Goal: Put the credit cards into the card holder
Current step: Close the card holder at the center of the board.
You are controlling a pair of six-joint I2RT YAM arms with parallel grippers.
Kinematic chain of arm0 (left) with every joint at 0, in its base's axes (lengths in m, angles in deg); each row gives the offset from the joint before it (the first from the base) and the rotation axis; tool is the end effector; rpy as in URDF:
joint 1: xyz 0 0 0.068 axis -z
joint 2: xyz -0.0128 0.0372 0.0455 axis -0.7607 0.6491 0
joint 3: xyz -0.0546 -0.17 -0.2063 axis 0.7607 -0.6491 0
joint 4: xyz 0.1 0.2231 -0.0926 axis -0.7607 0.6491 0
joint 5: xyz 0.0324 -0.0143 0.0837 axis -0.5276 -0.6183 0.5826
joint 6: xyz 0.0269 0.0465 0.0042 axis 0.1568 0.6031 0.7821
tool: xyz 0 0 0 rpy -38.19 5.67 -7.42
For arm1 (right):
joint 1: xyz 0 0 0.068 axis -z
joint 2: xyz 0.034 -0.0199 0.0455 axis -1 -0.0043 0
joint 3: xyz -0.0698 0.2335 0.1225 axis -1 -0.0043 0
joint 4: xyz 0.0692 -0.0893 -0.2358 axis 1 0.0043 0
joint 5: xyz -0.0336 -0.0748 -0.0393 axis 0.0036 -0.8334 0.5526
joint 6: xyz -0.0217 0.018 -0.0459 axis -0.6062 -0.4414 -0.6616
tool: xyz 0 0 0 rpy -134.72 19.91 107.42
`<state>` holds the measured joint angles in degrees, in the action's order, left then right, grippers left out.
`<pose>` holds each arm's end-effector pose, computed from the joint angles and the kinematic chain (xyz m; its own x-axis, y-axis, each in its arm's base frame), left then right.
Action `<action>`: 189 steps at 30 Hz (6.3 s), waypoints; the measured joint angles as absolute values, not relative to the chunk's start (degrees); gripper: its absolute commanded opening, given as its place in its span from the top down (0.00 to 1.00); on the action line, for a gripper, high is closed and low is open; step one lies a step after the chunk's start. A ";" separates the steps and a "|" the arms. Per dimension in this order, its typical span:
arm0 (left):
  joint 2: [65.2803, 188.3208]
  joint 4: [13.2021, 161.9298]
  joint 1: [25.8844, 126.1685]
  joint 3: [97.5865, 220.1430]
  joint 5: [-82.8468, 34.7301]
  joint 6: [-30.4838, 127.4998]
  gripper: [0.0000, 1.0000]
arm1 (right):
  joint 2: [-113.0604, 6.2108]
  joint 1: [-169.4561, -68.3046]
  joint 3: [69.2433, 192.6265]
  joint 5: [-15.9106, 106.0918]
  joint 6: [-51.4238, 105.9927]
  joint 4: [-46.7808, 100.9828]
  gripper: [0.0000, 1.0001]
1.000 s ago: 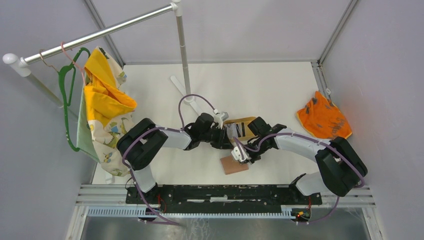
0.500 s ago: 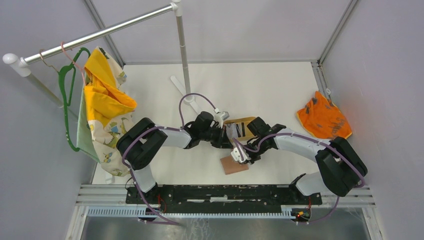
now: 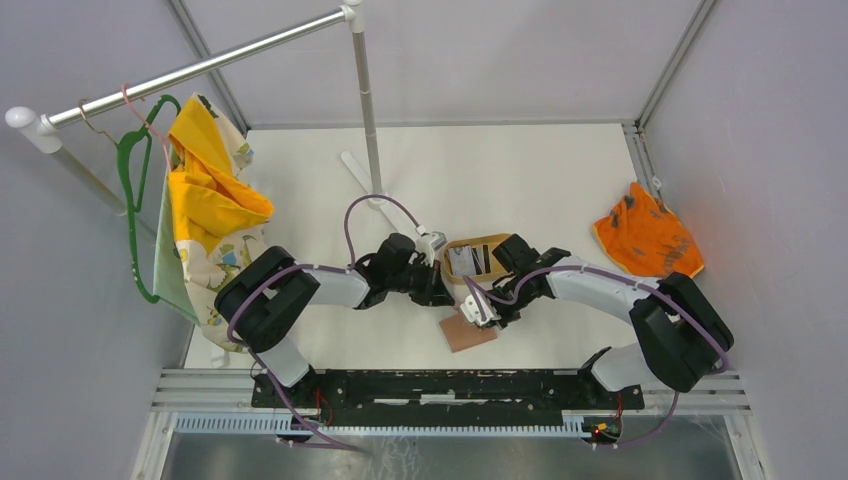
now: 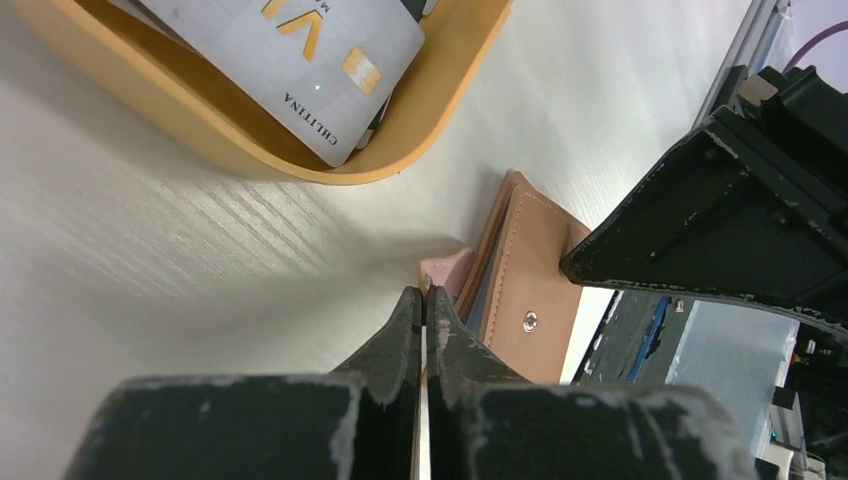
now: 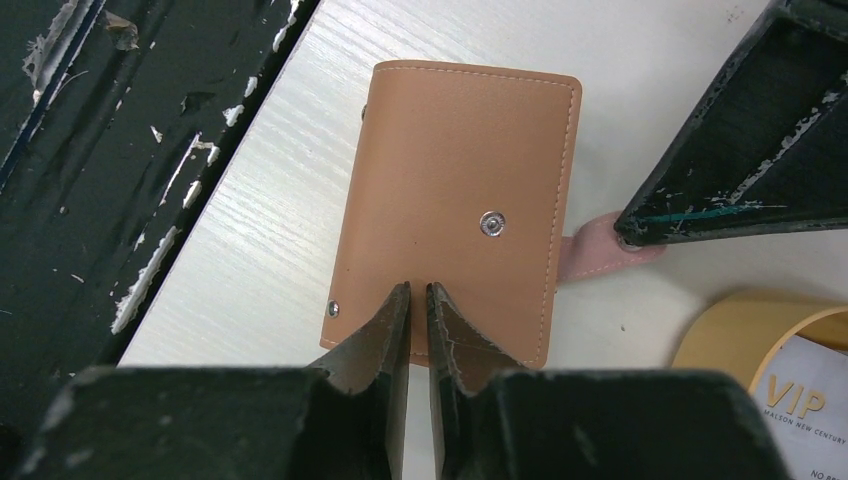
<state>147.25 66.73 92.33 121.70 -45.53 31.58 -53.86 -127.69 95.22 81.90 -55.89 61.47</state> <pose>0.2091 -0.2178 0.1270 -0.8148 0.1898 -0.5478 0.5556 0.5254 -0.6444 0.1639 0.1594 0.1601 0.3703 -0.5910 -0.7167 -0.8793 -0.4718 -0.0652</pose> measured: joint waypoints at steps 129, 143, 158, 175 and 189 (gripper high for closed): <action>139.53 84.09 104.22 126.09 -35.28 46.35 0.98 | -54.89 -129.72 96.97 79.16 -47.56 60.94 0.82; 139.60 84.57 104.68 126.20 -35.17 46.37 0.98 | -48.09 -129.39 94.41 83.23 -52.83 59.87 0.73; 137.65 84.87 105.23 126.03 -34.39 46.37 0.98 | -40.44 -129.65 86.41 83.91 -55.47 51.56 0.83; 135.90 87.56 106.48 126.07 -31.24 46.37 0.98 | -43.00 -134.02 85.32 79.43 -59.25 49.23 0.85; 138.09 87.91 107.81 126.90 -31.24 46.37 0.98 | -43.67 -134.29 85.32 78.07 -55.41 47.48 0.85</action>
